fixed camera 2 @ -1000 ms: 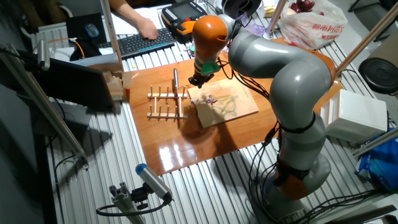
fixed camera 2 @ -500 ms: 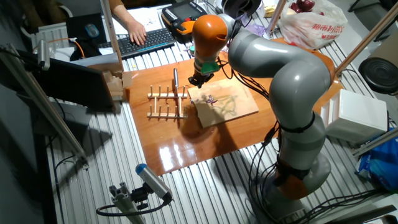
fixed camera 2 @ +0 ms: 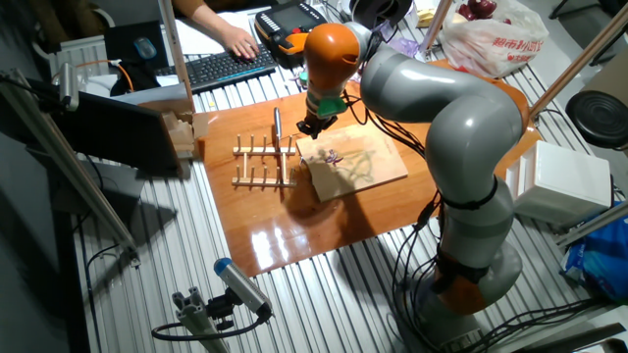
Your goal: Chop the onions
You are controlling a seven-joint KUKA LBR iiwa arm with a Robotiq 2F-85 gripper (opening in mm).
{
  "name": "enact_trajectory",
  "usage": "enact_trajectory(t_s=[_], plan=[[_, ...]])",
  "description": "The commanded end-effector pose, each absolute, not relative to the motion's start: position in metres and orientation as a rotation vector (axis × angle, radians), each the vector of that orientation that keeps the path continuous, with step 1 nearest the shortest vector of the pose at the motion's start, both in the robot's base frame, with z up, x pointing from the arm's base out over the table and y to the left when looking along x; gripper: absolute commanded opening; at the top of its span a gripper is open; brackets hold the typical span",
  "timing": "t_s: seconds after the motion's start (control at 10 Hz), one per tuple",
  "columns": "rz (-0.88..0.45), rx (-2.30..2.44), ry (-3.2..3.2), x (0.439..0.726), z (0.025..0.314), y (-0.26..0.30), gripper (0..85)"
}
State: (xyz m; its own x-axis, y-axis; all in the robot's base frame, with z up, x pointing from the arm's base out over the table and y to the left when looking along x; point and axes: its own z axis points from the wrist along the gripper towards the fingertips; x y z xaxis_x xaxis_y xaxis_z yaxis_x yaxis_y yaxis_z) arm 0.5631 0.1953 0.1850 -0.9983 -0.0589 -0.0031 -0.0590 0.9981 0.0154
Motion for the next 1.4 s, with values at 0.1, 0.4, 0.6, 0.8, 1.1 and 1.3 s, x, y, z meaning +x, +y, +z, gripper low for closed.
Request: enact_trajectory(t_s=[0.1, 0.4, 0.6, 0.8, 1.1, 1.3], plan=[[0.022, -0.081, 3.15, 0.565, 0.184, 0.197, 0.0], [0.014, -0.089, 3.177, 0.564, 0.185, 0.197, 0.0], [0.033, -0.042, 3.216, 0.563, 0.187, 0.203, 17.0], [-0.066, -0.121, 3.193, 0.564, 0.189, 0.209, 0.0], [-0.027, -0.105, 3.186, 0.566, 0.19, 0.21, 0.0], [0.005, -0.023, 3.202, 0.563, 0.191, 0.208, 17.0]])
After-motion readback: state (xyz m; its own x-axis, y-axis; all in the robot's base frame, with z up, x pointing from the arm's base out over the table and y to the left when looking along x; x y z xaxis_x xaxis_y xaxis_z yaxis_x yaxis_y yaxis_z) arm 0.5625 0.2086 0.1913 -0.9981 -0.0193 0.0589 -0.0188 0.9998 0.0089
